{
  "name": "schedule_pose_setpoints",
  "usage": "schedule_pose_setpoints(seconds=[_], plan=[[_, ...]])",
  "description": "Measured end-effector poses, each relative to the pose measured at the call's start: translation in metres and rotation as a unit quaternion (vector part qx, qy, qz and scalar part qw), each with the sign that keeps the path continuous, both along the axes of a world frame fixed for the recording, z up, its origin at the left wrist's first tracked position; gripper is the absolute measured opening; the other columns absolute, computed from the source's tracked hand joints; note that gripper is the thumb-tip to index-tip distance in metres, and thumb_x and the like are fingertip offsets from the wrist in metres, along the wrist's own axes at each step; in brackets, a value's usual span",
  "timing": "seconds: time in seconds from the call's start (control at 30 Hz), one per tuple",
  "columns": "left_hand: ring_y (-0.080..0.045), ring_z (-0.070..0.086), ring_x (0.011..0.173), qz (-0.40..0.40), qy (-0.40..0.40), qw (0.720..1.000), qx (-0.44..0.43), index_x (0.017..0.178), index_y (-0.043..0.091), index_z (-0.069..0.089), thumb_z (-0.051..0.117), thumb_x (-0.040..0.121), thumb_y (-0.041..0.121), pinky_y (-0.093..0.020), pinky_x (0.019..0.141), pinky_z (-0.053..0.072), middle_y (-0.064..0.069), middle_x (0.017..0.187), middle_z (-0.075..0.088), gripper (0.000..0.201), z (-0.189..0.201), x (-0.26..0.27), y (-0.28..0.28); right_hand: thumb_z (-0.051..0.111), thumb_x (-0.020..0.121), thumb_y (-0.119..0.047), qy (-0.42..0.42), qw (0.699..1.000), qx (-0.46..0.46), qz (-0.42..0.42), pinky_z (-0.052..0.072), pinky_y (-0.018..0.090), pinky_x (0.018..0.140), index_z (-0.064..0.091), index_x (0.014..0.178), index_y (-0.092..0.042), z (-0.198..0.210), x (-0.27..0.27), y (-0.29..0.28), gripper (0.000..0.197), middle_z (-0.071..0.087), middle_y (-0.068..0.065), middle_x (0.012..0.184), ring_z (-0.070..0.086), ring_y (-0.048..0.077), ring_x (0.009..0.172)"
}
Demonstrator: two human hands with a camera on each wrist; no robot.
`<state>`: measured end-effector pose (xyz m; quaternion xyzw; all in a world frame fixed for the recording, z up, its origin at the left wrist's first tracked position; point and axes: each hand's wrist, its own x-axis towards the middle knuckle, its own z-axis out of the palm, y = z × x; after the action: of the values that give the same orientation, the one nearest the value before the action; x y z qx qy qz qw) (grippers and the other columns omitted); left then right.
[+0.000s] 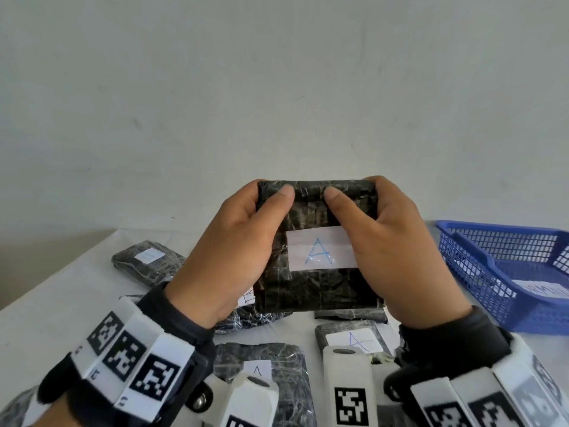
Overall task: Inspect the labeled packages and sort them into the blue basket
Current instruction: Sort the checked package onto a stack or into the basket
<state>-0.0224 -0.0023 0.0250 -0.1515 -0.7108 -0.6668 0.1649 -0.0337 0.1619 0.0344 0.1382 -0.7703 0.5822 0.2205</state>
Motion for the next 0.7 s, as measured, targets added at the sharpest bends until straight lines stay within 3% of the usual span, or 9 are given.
schedule_pose_setpoints(seconds=[0.1, 0.2, 0.3, 0.37, 0.43, 0.5, 0.57, 0.63, 0.7], plan=[[-0.052, 0.065, 0.097, -0.004, 0.016, 1.000, 0.012, 0.104, 0.021, 0.072, 0.057, 0.100, 0.044, -0.071, 0.095, 0.051, -0.029, 0.105, 0.070, 0.028, 0.000, 0.000, 0.000, 0.060, 0.094, -0.049, -0.020, 0.999, -0.025, 0.026, 0.056, 0.063, 0.087, 0.066, 0.101, -0.008, -0.001, 0.000, 0.004, 0.042, 0.073, 0.018, 0.099, 0.068, 0.043, 0.096], [-0.033, 0.051, 0.087, -0.020, -0.011, 1.000, 0.016, 0.110, 0.012, 0.067, 0.061, 0.089, 0.057, -0.061, 0.090, 0.050, -0.017, 0.098, 0.062, 0.051, 0.000, -0.001, -0.003, 0.058, 0.105, -0.035, -0.020, 0.998, -0.034, 0.052, 0.057, 0.062, 0.087, 0.068, 0.099, -0.006, 0.001, -0.001, 0.011, 0.031, 0.074, 0.019, 0.095, 0.067, 0.034, 0.082], [-0.030, 0.053, 0.094, -0.029, -0.006, 0.999, 0.019, 0.110, 0.013, 0.068, 0.059, 0.092, 0.053, -0.075, 0.096, 0.045, -0.035, 0.102, 0.064, 0.045, 0.002, -0.001, -0.004, 0.060, 0.100, -0.037, -0.027, 0.995, -0.064, 0.078, 0.054, 0.054, 0.077, 0.066, 0.099, 0.000, 0.002, -0.001, 0.013, 0.038, 0.068, 0.033, 0.098, 0.057, 0.026, 0.080], [-0.029, 0.051, 0.095, -0.035, -0.021, 0.999, 0.022, 0.112, 0.013, 0.069, 0.061, 0.088, 0.058, -0.077, 0.100, 0.038, -0.019, 0.101, 0.064, 0.052, 0.002, -0.002, -0.006, 0.057, 0.100, -0.037, -0.015, 0.995, -0.060, 0.081, 0.054, 0.058, 0.077, 0.066, 0.099, 0.000, 0.002, -0.001, 0.014, 0.037, 0.064, 0.038, 0.103, 0.057, 0.025, 0.082], [-0.027, 0.048, 0.096, -0.036, -0.018, 0.999, 0.001, 0.113, 0.010, 0.067, 0.060, 0.086, 0.062, -0.071, 0.104, 0.041, -0.007, 0.104, 0.056, 0.059, 0.001, -0.004, -0.009, 0.058, 0.102, -0.034, -0.014, 0.995, -0.054, 0.081, 0.054, 0.064, 0.080, 0.068, 0.099, 0.000, 0.002, -0.002, 0.015, 0.035, 0.063, 0.038, 0.106, 0.058, 0.026, 0.082], [-0.026, 0.051, 0.097, -0.032, 0.003, 0.999, -0.016, 0.111, 0.012, 0.069, 0.059, 0.089, 0.060, -0.067, 0.106, 0.041, -0.017, 0.101, 0.065, 0.054, 0.001, -0.006, -0.010, 0.063, 0.101, -0.034, -0.024, 0.995, -0.055, 0.082, 0.056, 0.063, 0.083, 0.070, 0.098, -0.003, 0.000, -0.004, 0.017, 0.032, 0.068, 0.033, 0.104, 0.064, 0.031, 0.081], [-0.027, 0.057, 0.097, -0.026, 0.009, 1.000, -0.011, 0.109, 0.016, 0.072, 0.060, 0.091, 0.055, -0.067, 0.109, 0.038, -0.034, 0.111, 0.065, 0.045, 0.001, -0.005, -0.009, 0.063, 0.104, -0.027, -0.020, 0.996, -0.047, 0.069, 0.057, 0.060, 0.089, 0.074, 0.097, -0.009, 0.001, -0.004, 0.017, 0.022, 0.077, 0.019, 0.098, 0.074, 0.037, 0.090], [-0.035, 0.066, 0.096, -0.017, 0.011, 1.000, -0.015, 0.104, 0.016, 0.074, 0.063, 0.094, 0.046, -0.065, 0.106, 0.043, -0.032, 0.113, 0.065, 0.033, -0.001, -0.006, -0.010, 0.063, 0.104, -0.024, -0.001, 0.999, -0.023, 0.041, 0.059, 0.058, 0.088, 0.074, 0.095, -0.013, 0.001, -0.003, 0.016, 0.018, 0.079, 0.009, 0.092, 0.074, 0.035, 0.093], [-0.034, 0.072, 0.097, 0.001, 0.023, 1.000, -0.020, 0.102, 0.016, 0.075, 0.063, 0.102, 0.031, -0.059, 0.101, 0.053, -0.019, 0.103, 0.076, 0.019, -0.003, -0.009, -0.009, 0.066, 0.101, -0.027, 0.009, 0.999, -0.009, 0.035, 0.059, 0.057, 0.089, 0.074, 0.096, -0.016, 0.001, -0.004, 0.016, 0.014, 0.079, 0.006, 0.092, 0.074, 0.032, 0.092]])
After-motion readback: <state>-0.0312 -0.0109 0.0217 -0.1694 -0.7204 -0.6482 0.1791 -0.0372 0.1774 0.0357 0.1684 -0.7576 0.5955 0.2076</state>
